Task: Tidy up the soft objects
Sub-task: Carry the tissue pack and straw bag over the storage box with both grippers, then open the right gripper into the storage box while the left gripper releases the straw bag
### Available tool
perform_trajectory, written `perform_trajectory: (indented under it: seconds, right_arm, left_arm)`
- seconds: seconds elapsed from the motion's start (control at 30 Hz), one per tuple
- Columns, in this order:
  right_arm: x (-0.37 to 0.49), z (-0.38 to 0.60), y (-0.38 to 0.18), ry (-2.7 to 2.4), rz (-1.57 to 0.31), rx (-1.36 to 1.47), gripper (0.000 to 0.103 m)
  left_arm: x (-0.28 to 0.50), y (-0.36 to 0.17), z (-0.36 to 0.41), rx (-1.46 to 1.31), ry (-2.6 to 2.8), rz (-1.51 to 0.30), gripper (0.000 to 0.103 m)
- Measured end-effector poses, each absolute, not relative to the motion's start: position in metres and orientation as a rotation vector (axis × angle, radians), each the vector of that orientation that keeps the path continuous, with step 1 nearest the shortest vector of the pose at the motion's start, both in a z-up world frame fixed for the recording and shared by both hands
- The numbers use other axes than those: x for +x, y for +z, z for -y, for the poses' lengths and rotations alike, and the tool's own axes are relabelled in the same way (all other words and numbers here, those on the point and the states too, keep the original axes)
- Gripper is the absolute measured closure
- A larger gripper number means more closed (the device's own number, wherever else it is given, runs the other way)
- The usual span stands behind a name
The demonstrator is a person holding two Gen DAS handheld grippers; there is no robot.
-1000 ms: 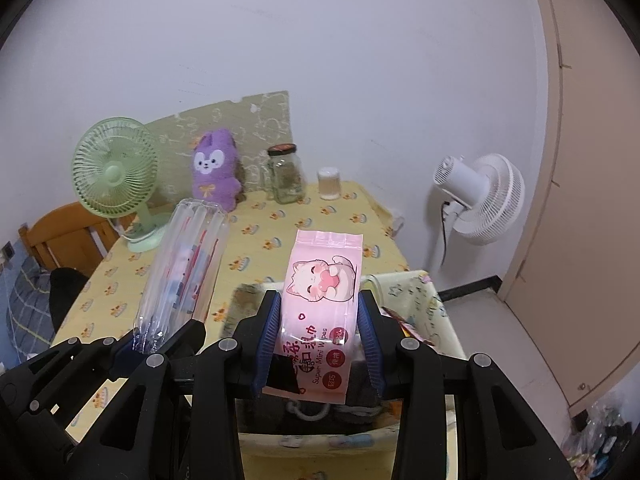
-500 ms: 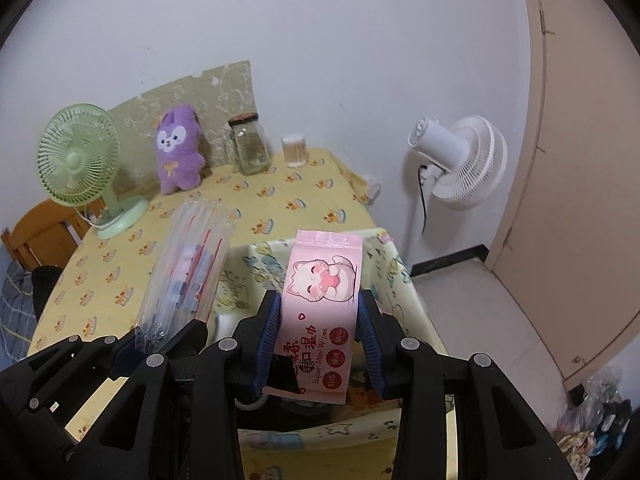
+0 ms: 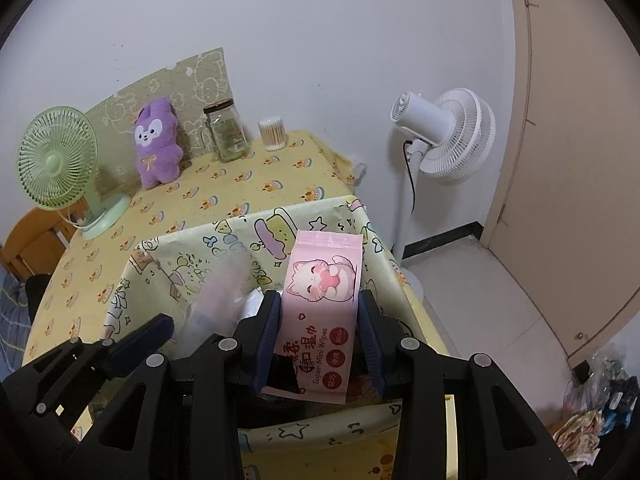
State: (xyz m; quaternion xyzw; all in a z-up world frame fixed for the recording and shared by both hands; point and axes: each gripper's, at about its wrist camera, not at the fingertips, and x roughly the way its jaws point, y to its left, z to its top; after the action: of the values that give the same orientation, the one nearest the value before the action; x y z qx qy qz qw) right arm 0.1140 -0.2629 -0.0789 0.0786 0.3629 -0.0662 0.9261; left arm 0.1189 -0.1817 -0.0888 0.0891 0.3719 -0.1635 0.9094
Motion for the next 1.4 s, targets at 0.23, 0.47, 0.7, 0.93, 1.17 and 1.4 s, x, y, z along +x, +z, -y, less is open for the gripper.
perform_trajectory:
  seconds: [0.23, 0.47, 0.7, 0.93, 1.17, 1.4]
  right_arm:
    - [0.123, 0.260, -0.078, -0.098, -0.738, 0.176, 0.061]
    - [0.135, 0.257, -0.087, -0.088, -0.756, 0.199, 0.060]
    - [0.139, 0.257, -0.094, -0.057, -0.772, 0.217, 0.059]
    - [0.134, 0.254, -0.090, -0.070, -0.794, 0.204, 0.058]
    - [0.120, 0.250, -0.081, -0.111, -0.767, 0.190, 0.039]
    - [0.104, 0.238, -0.066, -0.071, -0.718, 0.178, 0.021]
  left_arm:
    - [0.128, -0.086, 0.177, 0.172, -0.341, -0.769, 0.038]
    - [0.141, -0.091, 0.174, 0.202, -0.310, -0.771, 0.028]
    - [0.142, -0.095, 0.174, 0.212, -0.318, -0.774, 0.027]
    - [0.137, -0.092, 0.173, 0.215, -0.327, -0.784, 0.027]
    - [0.127, -0.084, 0.166, 0.220, -0.318, -0.764, 0.022]
    - [0.111, -0.072, 0.156, 0.206, -0.327, -0.728, 0.012]
